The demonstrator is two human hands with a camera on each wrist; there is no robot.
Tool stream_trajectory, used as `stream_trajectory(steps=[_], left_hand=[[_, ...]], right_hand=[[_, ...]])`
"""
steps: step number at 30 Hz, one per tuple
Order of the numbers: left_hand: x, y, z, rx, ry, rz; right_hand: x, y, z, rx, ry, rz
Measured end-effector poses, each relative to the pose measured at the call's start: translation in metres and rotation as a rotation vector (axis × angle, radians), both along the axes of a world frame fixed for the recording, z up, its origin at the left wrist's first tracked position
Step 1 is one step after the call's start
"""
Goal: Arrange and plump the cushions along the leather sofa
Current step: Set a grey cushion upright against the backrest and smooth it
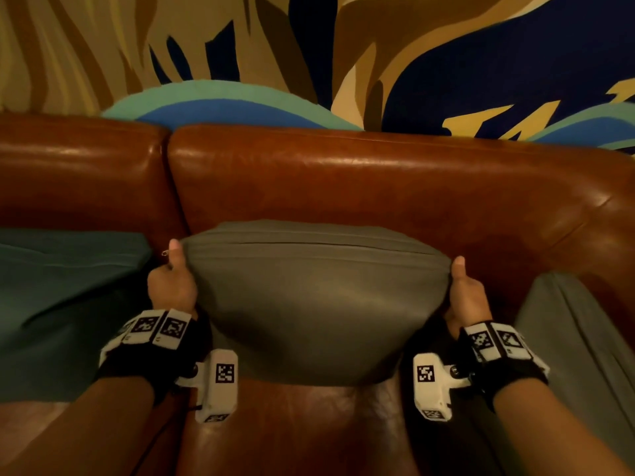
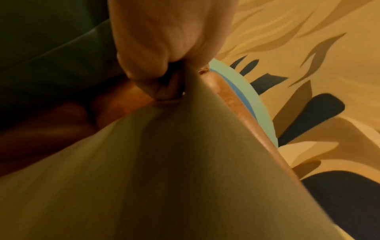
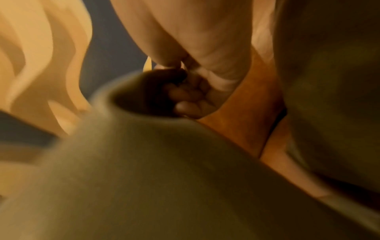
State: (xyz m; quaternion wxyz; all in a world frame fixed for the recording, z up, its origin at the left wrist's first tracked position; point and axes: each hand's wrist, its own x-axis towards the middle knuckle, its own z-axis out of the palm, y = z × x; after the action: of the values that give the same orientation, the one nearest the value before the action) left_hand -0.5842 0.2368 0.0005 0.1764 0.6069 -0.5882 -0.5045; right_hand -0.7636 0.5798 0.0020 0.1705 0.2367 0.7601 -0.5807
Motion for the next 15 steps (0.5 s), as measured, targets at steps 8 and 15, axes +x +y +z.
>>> stream_trajectory(steps=[8, 15], left_hand=[[0.009, -0.007, 0.005, 0.118, 0.050, -0.024], [0.074, -0.038, 0.031, -0.101, -0.002, -0.314]], right_hand=[[0.003, 0.003, 0.008, -0.061, -0.007, -0.068], [0.019, 0.009, 0.054, 0.331, 0.400, -0.003]])
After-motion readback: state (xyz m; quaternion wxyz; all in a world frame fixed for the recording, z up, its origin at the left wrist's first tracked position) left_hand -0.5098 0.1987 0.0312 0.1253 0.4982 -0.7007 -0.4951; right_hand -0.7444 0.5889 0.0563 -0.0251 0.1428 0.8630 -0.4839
